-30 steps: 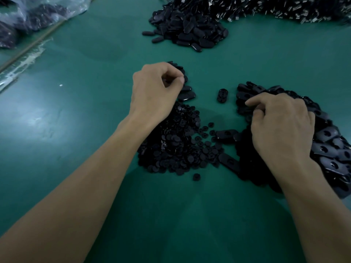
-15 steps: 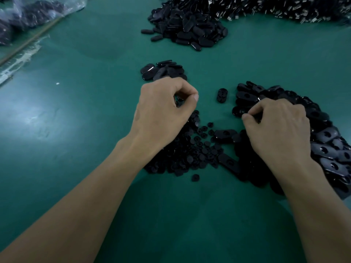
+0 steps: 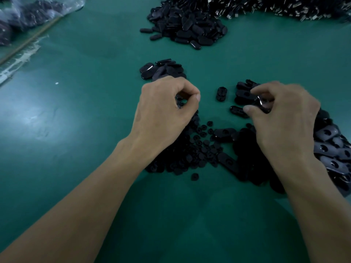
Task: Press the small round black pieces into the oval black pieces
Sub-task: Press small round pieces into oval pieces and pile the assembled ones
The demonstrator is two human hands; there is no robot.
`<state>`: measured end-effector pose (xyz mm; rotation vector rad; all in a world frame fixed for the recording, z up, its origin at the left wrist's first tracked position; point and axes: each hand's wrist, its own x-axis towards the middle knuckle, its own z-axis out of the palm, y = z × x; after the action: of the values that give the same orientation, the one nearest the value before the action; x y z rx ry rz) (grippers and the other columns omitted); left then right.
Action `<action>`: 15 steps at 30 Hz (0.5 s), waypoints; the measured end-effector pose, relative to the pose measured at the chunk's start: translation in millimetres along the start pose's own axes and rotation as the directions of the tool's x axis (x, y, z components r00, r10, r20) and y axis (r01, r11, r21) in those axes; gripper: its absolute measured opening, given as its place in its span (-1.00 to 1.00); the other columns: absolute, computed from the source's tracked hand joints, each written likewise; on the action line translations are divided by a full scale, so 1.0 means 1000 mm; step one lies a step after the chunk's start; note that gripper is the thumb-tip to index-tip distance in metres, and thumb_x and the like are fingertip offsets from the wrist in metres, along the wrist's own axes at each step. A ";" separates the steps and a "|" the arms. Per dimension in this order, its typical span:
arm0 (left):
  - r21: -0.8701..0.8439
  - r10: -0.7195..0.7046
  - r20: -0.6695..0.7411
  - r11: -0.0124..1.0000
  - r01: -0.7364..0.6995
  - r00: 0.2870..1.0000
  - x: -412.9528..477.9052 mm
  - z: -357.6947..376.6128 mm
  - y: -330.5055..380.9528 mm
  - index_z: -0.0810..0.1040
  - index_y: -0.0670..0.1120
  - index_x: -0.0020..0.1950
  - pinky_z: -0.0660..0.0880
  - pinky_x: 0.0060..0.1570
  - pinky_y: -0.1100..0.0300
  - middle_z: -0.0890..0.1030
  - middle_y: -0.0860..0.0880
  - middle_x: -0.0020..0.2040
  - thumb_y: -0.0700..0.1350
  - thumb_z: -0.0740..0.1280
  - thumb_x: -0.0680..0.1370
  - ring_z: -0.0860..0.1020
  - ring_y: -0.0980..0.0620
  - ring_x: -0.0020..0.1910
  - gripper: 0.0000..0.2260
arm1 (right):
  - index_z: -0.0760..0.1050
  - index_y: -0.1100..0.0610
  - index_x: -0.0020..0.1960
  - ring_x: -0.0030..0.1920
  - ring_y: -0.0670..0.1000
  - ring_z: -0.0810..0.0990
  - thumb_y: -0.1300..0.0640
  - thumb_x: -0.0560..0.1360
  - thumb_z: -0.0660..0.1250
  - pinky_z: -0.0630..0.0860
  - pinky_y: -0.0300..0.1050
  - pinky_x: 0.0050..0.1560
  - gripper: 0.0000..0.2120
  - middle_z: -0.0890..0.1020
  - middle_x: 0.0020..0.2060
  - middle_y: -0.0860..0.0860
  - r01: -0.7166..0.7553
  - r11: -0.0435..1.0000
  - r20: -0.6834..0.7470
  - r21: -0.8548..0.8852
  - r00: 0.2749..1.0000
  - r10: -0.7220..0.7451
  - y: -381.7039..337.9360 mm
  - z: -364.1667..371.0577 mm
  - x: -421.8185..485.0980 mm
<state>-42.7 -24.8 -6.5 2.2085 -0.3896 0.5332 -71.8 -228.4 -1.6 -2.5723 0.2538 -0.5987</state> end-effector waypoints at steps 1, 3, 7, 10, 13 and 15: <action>-0.003 0.005 -0.001 1.000 -0.005 1.000 0.000 0.000 0.000 0.70 0.03 -0.10 0.36 -0.22 0.50 0.64 0.21 -0.18 -0.11 0.43 0.55 0.48 0.36 -0.29 -0.93 | 0.62 0.03 0.16 -0.06 -0.05 0.52 0.13 0.49 0.52 0.16 -0.72 -0.09 -0.74 0.62 0.00 0.06 -0.004 1.000 0.001 0.012 1.000 0.004 0.000 0.000 0.000; 0.000 0.008 0.004 1.000 -0.008 1.000 0.000 0.000 0.000 0.69 0.04 -0.10 0.35 -0.23 0.50 0.64 0.22 -0.18 -0.10 0.43 0.55 0.48 0.35 -0.30 -0.93 | 0.64 0.06 0.11 -0.09 -0.06 0.55 0.13 0.48 0.52 0.18 -0.73 -0.11 -0.78 0.64 -0.07 0.02 -0.029 0.999 0.015 0.021 0.999 0.028 0.002 -0.001 0.001; 0.004 0.003 0.016 1.000 -0.003 1.000 -0.001 0.000 0.000 0.69 0.04 -0.10 0.35 -0.24 0.49 0.63 0.25 -0.19 -0.10 0.43 0.55 0.48 0.33 -0.31 -0.93 | 0.63 0.05 0.11 -0.12 -0.07 0.54 0.13 0.51 0.49 0.45 -0.37 -0.02 -0.82 0.63 -0.16 -0.07 -0.074 0.997 0.006 -0.003 0.997 0.074 0.001 -0.001 -0.001; 0.004 0.008 0.013 1.000 -0.008 1.000 0.000 0.000 -0.001 0.70 0.02 -0.11 0.34 -0.23 0.48 0.63 0.24 -0.18 -0.10 0.43 0.55 0.47 0.34 -0.31 -0.93 | 0.64 0.08 0.15 0.05 0.14 0.61 0.10 0.54 0.45 0.57 0.14 0.14 -0.81 0.68 0.00 0.06 -0.054 0.993 0.027 -0.106 0.998 0.057 0.004 0.000 -0.001; 0.003 -0.001 0.019 1.000 0.001 1.000 0.000 0.001 -0.003 0.70 0.03 -0.10 0.34 -0.25 0.45 0.65 0.20 -0.18 -0.08 0.43 0.54 0.47 0.33 -0.32 -0.93 | 0.56 0.04 0.33 0.29 0.30 0.44 -0.02 0.56 0.41 0.38 0.24 0.29 -0.64 0.56 0.27 0.14 -0.018 0.964 0.097 -0.266 0.994 0.045 0.004 0.000 0.000; 0.005 -0.003 0.028 1.000 0.003 1.000 -0.001 0.002 -0.003 0.69 0.04 -0.10 0.34 -0.25 0.43 0.66 0.18 -0.16 -0.07 0.43 0.54 0.47 0.31 -0.33 -0.94 | 0.45 -0.07 0.44 0.38 0.28 0.31 -0.11 0.59 0.32 0.27 0.23 0.32 -0.57 0.45 0.40 0.08 0.008 0.953 0.208 -0.303 0.976 0.058 0.000 0.001 -0.003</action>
<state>-41.3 -24.0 -10.1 2.2233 -0.4002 0.5022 -74.0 -227.4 -3.1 -2.8967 0.3253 -0.2840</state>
